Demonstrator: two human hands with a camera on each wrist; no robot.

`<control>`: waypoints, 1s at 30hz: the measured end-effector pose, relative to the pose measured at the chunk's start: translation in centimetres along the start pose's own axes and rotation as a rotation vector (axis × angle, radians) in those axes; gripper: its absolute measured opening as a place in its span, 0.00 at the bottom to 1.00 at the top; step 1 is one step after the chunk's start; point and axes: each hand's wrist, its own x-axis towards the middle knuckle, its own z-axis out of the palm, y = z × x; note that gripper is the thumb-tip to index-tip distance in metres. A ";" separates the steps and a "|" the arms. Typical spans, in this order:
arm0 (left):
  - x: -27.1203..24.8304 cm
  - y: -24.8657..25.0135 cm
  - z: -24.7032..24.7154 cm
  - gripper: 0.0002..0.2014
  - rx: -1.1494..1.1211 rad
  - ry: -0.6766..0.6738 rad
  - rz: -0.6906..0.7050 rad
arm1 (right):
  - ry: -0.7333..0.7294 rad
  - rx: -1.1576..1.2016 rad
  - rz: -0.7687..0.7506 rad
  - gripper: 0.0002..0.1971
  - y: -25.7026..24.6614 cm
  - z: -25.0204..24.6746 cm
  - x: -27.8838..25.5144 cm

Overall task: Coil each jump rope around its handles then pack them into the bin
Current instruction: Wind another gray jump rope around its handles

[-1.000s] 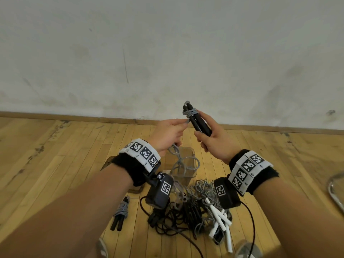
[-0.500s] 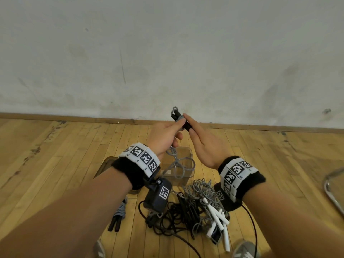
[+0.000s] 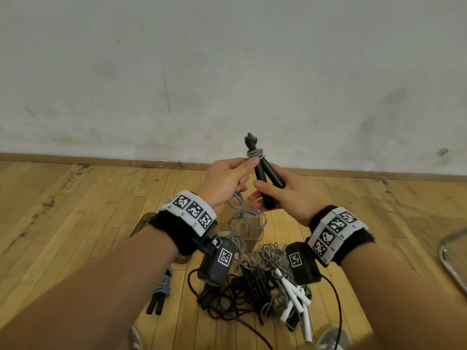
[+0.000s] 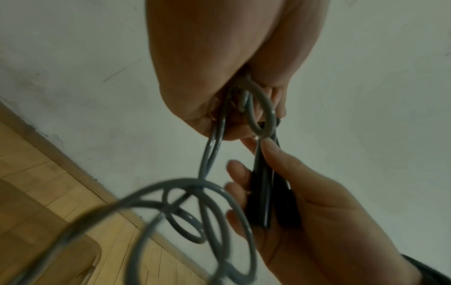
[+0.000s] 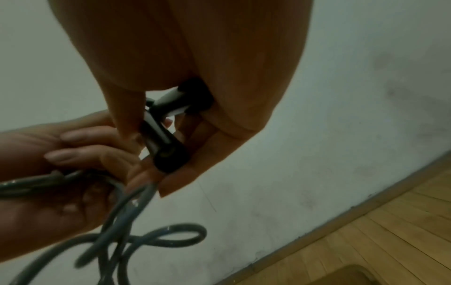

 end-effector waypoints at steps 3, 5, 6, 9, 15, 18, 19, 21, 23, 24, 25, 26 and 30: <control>0.5 0.1 -0.8 0.13 0.023 -0.022 -0.053 | 0.029 -0.043 -0.097 0.28 0.2 -0.5 0.4; 0.8 0.0 -1.3 0.12 0.057 -0.043 -0.092 | 0.038 -0.117 -0.140 0.30 0.4 -0.9 0.7; 0.9 -0.1 -1.4 0.12 0.084 -0.048 -0.106 | 0.042 -0.150 -0.150 0.30 0.5 -1.1 0.7; 0.8 -0.5 -1.7 0.09 0.170 -0.058 -0.098 | 0.075 -0.210 -0.162 0.29 0.9 -1.2 0.9; 0.8 -1.0 -1.7 0.13 0.489 -0.014 0.057 | 0.178 -0.376 -0.180 0.29 1.5 -1.3 1.3; 0.9 -1.2 -1.6 0.15 0.664 -0.006 0.128 | 0.223 -0.554 -0.209 0.28 2.0 -1.5 1.6; 1.0 -1.4 -1.5 0.16 0.658 -0.011 0.122 | 0.238 -0.606 -0.215 0.28 2.1 -1.5 1.6; 1.2 -1.6 -1.3 0.16 0.549 -0.029 0.066 | 0.272 -0.660 -0.232 0.27 2.1 -1.4 1.5; 1.4 -1.7 -1.0 0.16 0.370 -0.048 -0.004 | 0.295 -0.695 -0.257 0.26 1.9 -1.3 1.5; 1.4 -1.7 -0.8 0.15 0.275 -0.053 -0.031 | 0.302 -0.718 -0.262 0.26 1.9 -1.3 1.5; 1.3 -1.6 -0.5 0.14 0.190 -0.045 -0.055 | 0.308 -0.740 -0.262 0.26 1.8 -1.3 1.5; 1.2 -1.5 -0.2 0.13 0.121 -0.023 -0.075 | 0.318 -0.764 -0.258 0.27 1.8 -1.3 1.5; 1.2 -0.7 0.6 0.12 -0.008 0.078 -0.092 | 0.378 -0.911 -0.224 0.29 1.5 -1.0 1.3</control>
